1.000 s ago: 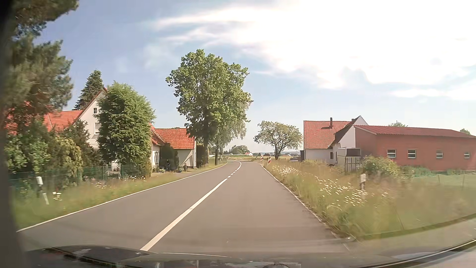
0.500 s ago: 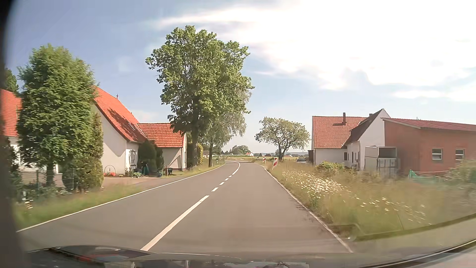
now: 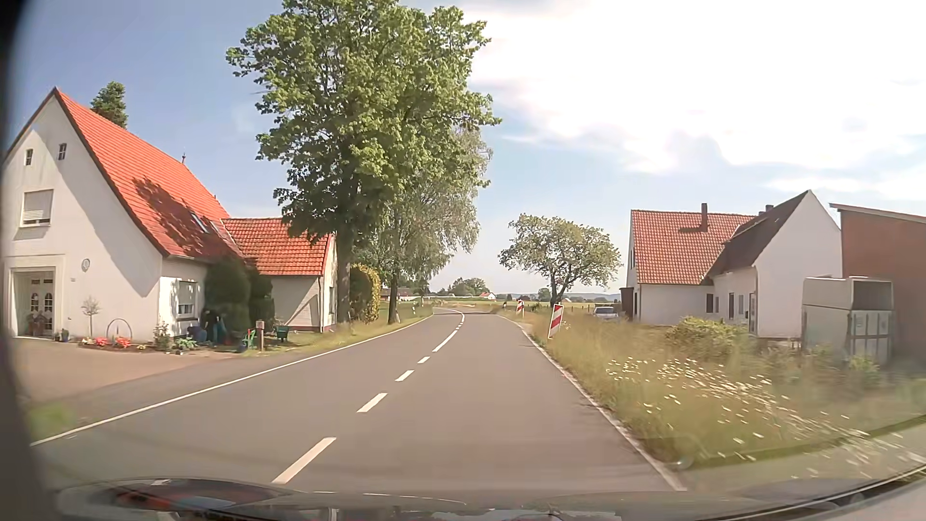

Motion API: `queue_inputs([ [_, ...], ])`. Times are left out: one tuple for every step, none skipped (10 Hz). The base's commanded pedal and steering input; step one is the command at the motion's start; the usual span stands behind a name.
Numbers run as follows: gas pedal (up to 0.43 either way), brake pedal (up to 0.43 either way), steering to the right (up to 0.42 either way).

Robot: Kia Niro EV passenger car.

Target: Follow the waypoints while adhering to traffic rules and regulations

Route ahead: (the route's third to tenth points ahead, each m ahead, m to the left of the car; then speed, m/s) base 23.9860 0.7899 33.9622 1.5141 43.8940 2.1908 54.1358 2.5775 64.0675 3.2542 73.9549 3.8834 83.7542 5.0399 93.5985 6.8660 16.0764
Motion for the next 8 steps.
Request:
queue_inputs([
  [0.150,0.000,-0.002],
  [0.150,0.000,-0.003],
  [0.150,0.000,-0.003],
  [0.150,0.000,-0.003],
  [0.150,0.000,-0.003],
  [0.150,0.000,-0.003],
  [0.150,0.000,-0.003],
  [0.150,0.000,-0.003],
])
